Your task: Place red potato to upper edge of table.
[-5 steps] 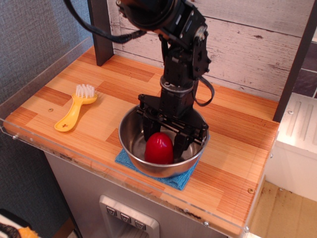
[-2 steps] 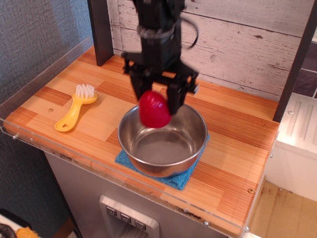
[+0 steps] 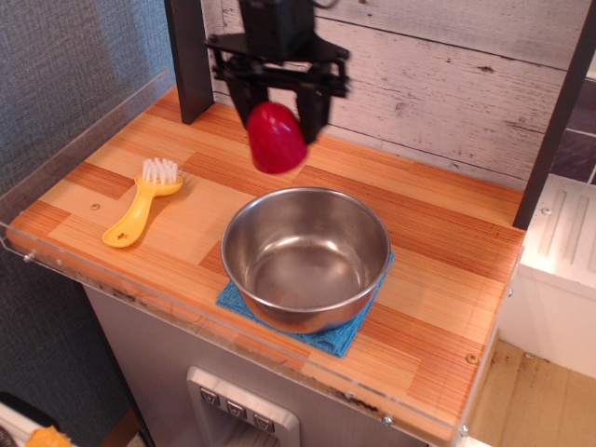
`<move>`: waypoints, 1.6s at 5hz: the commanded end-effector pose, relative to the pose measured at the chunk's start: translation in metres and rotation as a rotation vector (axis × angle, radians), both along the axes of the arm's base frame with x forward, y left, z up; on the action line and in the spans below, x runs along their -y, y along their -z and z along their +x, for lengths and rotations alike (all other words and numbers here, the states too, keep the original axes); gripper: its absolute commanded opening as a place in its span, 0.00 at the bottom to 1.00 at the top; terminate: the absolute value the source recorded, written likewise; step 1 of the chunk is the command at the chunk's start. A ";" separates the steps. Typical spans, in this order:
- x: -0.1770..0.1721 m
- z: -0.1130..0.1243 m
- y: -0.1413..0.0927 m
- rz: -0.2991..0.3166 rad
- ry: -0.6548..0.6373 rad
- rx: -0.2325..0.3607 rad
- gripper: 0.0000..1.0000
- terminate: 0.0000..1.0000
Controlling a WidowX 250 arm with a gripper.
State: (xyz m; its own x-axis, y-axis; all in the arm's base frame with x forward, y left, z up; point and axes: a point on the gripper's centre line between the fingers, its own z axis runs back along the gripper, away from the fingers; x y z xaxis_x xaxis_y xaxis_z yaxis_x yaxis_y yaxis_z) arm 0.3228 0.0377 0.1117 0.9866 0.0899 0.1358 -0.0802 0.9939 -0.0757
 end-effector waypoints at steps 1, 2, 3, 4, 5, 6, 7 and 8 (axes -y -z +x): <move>-0.035 0.036 0.004 0.046 -0.078 0.022 0.00 0.00; -0.040 0.053 0.020 0.096 -0.080 0.025 0.00 0.00; -0.044 0.063 0.033 0.159 -0.064 0.025 0.00 0.00; -0.058 0.067 0.049 0.188 -0.094 0.026 0.00 0.00; -0.068 0.069 0.060 0.172 -0.127 0.016 0.00 0.00; -0.067 0.069 0.065 0.115 -0.139 0.009 0.00 0.00; -0.067 0.069 0.067 0.067 -0.146 0.008 0.00 0.00; -0.068 0.068 0.068 0.031 -0.154 -0.013 1.00 0.00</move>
